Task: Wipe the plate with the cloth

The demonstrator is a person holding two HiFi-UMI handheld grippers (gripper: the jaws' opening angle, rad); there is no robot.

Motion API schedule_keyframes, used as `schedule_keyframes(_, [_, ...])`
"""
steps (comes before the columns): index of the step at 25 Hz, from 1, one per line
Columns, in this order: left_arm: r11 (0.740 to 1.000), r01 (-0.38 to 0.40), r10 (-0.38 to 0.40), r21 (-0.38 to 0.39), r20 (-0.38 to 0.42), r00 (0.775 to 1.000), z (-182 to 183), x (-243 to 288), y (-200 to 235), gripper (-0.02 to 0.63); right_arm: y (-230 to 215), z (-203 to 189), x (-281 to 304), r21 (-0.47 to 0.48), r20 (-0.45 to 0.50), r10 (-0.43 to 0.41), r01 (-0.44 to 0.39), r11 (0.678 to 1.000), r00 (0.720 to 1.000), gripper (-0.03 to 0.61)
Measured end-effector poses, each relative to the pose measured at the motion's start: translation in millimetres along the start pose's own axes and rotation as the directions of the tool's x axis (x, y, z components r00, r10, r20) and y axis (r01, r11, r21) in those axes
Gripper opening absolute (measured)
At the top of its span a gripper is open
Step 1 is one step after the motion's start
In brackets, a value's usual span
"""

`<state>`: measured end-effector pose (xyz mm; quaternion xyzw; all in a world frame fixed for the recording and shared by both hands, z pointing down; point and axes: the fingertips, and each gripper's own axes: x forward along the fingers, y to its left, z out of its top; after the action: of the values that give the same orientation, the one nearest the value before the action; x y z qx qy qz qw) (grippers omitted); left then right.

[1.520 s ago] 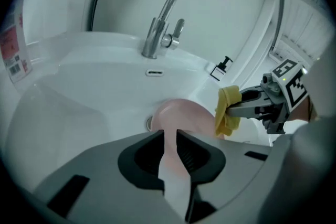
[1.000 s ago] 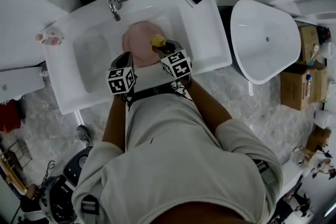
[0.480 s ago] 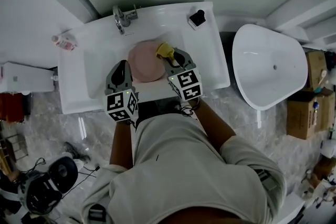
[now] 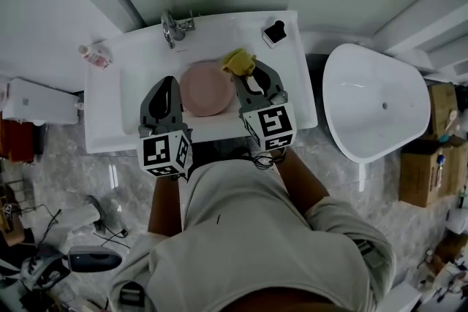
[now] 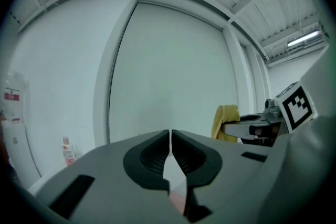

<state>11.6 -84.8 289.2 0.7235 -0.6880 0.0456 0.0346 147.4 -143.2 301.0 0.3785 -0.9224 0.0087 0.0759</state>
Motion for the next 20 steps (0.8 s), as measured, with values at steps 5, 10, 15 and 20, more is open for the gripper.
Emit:
schedule_keyframes(5, [1.0,0.02,-0.02,0.002,0.005,1.0,2.8,5.6,-3.0,0.029,-9.4,3.0,-1.5,-0.013,-0.001,-0.026,0.026,1.0,1.0,0.078])
schedule_keyframes(10, [0.999,0.043,-0.043,0.001,-0.005,0.999,0.6,7.1,-5.7,0.029,-11.3,5.3,-2.4,-0.016,0.0,-0.037,0.037,0.999,0.999,0.078])
schedule_keyframes(15, [0.999,0.045,-0.045,-0.003,-0.008,0.999,0.4,7.6,1.2,0.029,-9.5,6.0,-0.7,-0.017,-0.007,-0.039,0.039,0.999,0.999,0.078])
schedule_keyframes(20, [0.998,0.061,-0.061,-0.011,-0.025,0.998,-5.8,8.1,1.9,0.029,-2.9,2.7,0.9,-0.029,-0.024,-0.031,0.03,0.999,0.999,0.078])
